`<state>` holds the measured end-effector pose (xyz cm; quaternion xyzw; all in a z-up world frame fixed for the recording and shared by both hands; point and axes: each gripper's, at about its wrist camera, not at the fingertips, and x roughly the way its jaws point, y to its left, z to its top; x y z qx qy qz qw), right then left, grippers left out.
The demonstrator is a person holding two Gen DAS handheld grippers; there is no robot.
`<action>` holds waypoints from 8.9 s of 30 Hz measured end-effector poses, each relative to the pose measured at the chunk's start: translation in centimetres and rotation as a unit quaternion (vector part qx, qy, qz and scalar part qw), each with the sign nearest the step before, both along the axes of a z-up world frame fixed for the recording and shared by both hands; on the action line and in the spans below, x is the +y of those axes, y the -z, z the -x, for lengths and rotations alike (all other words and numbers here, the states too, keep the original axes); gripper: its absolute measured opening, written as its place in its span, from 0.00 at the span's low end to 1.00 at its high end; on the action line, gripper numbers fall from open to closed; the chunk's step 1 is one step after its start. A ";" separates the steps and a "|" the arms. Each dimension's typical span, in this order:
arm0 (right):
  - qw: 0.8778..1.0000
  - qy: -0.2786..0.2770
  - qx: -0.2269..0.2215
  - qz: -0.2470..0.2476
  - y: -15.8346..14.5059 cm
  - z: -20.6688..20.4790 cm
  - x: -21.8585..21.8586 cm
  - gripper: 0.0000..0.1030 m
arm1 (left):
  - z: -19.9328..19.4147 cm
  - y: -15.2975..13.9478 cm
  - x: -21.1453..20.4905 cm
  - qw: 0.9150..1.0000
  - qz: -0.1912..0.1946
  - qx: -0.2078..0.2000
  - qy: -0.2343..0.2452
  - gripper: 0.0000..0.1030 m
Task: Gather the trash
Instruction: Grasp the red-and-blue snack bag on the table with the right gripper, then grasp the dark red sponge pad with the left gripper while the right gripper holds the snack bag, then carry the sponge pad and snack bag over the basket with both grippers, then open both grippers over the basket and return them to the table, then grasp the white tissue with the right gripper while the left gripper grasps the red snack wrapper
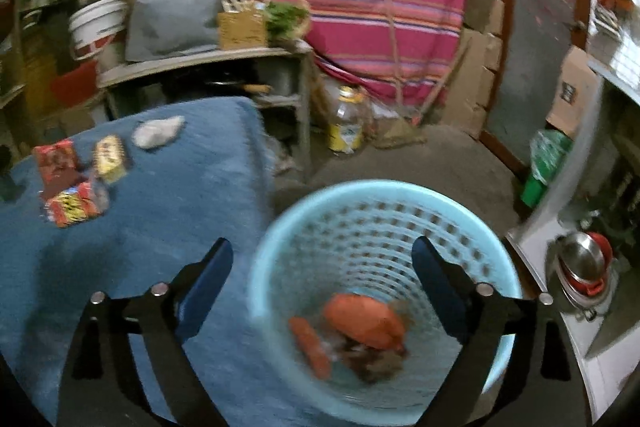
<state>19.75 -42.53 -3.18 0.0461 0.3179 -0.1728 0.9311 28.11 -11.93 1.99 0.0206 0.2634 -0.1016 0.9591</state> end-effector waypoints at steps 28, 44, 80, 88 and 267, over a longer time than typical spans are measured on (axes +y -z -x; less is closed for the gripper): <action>0.986 -0.162 0.040 -0.006 5.0 -15.1 22.3 0.95 | -6.5 5.2 15.8 0.989 -0.010 0.044 -0.143 0.95; 0.959 -0.268 0.050 -0.083 5.3 -16.3 21.3 0.82 | -6.8 5.8 16.8 0.983 -0.001 0.063 -0.173 0.95; 0.921 -0.363 0.089 -0.110 4.9 -12.3 23.7 0.10 | -5.0 4.1 16.3 0.985 -0.007 0.063 -0.158 0.95; 0.930 -0.344 0.094 -0.090 6.4 -12.8 24.7 0.10 | -5.1 4.2 16.3 0.984 -0.010 0.066 -0.164 0.95; 0.991 -0.119 -0.031 -0.056 -1.1 -12.6 14.7 0.85 | -5.6 4.0 10.1 0.993 0.002 0.035 -0.109 0.95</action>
